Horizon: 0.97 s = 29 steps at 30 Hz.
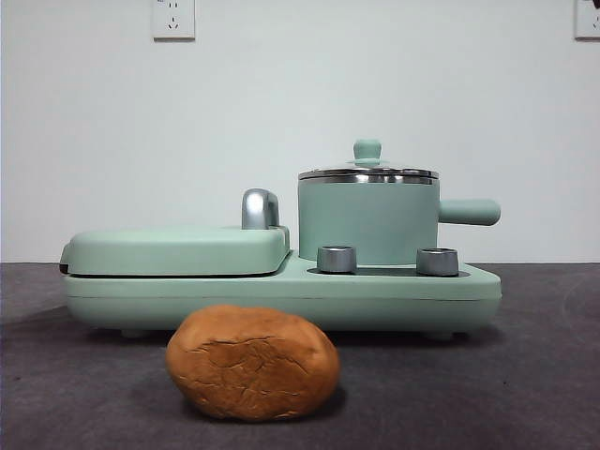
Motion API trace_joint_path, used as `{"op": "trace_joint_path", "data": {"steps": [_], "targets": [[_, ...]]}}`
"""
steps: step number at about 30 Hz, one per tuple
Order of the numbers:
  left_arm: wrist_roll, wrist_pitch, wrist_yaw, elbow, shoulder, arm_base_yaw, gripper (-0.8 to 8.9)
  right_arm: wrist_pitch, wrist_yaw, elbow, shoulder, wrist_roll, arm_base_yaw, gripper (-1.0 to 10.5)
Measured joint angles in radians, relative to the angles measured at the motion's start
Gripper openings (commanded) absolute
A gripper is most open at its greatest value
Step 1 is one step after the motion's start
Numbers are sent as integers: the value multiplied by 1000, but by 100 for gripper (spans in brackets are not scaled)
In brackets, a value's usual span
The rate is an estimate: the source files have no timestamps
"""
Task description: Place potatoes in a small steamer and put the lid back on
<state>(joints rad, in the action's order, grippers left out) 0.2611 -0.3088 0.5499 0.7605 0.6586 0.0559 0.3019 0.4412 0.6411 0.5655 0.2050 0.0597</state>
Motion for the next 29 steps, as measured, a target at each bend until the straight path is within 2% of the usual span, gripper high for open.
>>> {"op": "trace_joint_path", "data": {"steps": [3,5,8,13,20,29], "targets": [[133,1,1,15,46,32,33,2,-21,0,16,86,14,15],[194,7,1,17,63,52,160,2,-26,0,19,150,21,104],[226,6,2,17,83,77,308,1,-27,0,18,211,26,247],[217,29,2,17,90,119,312,0,-27,0,18,237,26,248],[117,161,-5,19,146,183,312,0,-27,0,18,237,26,248],[22,383,-127,52,369,314,312,0,-27,0,18,233,26,247]]}}
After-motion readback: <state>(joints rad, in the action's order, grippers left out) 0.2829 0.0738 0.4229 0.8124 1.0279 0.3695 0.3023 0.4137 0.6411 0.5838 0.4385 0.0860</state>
